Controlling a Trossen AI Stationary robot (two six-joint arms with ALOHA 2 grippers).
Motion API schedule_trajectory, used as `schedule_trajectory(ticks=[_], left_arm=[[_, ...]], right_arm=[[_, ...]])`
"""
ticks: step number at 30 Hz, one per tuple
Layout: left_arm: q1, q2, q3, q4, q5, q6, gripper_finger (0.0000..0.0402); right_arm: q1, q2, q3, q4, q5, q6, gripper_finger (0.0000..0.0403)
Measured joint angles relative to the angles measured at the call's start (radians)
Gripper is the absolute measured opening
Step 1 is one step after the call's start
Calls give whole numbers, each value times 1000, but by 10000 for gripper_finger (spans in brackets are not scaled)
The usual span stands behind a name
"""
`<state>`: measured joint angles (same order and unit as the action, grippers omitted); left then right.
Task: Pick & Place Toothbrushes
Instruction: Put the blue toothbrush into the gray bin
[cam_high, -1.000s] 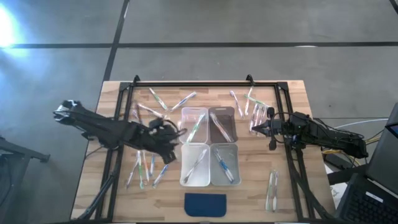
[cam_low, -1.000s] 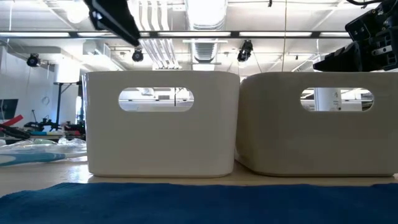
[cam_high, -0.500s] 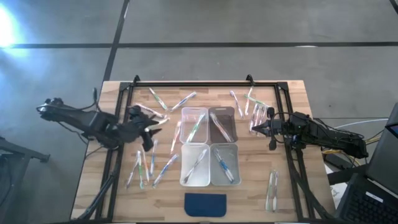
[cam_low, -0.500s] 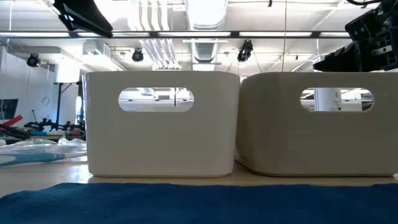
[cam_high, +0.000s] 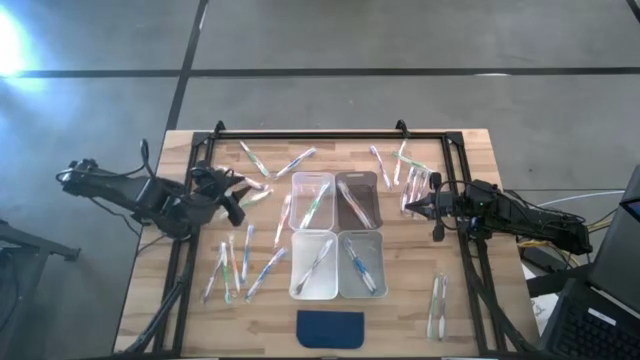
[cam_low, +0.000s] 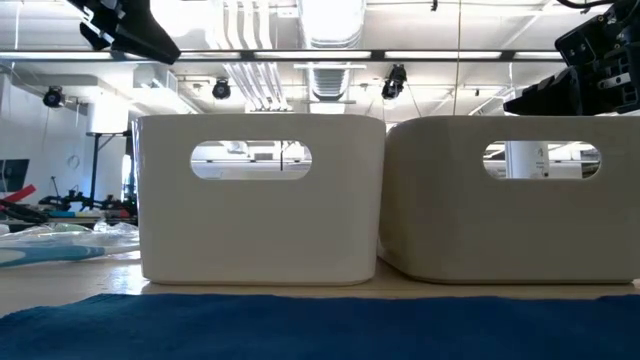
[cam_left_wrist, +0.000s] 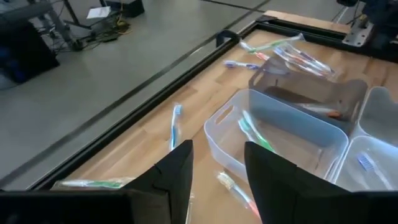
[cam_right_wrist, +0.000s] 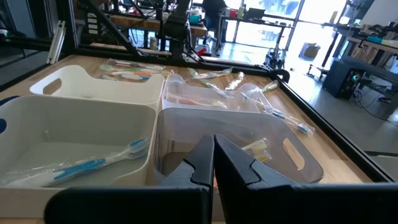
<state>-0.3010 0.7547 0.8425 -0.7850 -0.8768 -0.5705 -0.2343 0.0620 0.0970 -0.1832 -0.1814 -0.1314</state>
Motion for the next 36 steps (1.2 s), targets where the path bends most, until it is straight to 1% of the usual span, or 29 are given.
schedule_trajectory(ticks=[2, 4, 7, 8, 13, 15, 17, 21, 23, 25, 32, 36], left_arm=[[31, 0, 0, 0, 0, -12, 144], [86, 2, 2, -11, -2, -9, 139], [203, 10, 8, -28, 9, 2, 128], [252, 16, 11, -28, 32, 22, 124], [518, 78, 27, -21, 250, 128, 119], [619, 113, 33, 4, 316, 184, 119], [711, 153, 41, 43, 376, 252, 119], [861, 259, 73, 116, 540, 353, 119], [910, 319, 98, 140, 605, 384, 119], [939, 383, 130, 157, 629, 404, 119], [961, 614, 287, 149, 629, 534, 120], [961, 745, 402, 78, 634, 603, 120]], right_arm=[[0, 0, 0, 0, 0, 0, 8], [0, 0, 0, 0, 0, 0, 8], [0, 0, 0, 0, 0, 0, 8], [0, 0, 0, 0, 0, 0, 8], [0, 0, 0, 0, 0, 0, 8], [0, 0, 0, 0, 0, 0, 8], [0, 0, 0, 0, 0, 0, 8], [0, 0, 0, 0, 0, 0, 8], [0, 0, 0, 0, 0, 0, 8], [0, 0, 0, 0, 0, 0, 8], [0, 0, 0, 0, 0, 0, 8], [0, 0, 0, 0, 0, 0, 8]])
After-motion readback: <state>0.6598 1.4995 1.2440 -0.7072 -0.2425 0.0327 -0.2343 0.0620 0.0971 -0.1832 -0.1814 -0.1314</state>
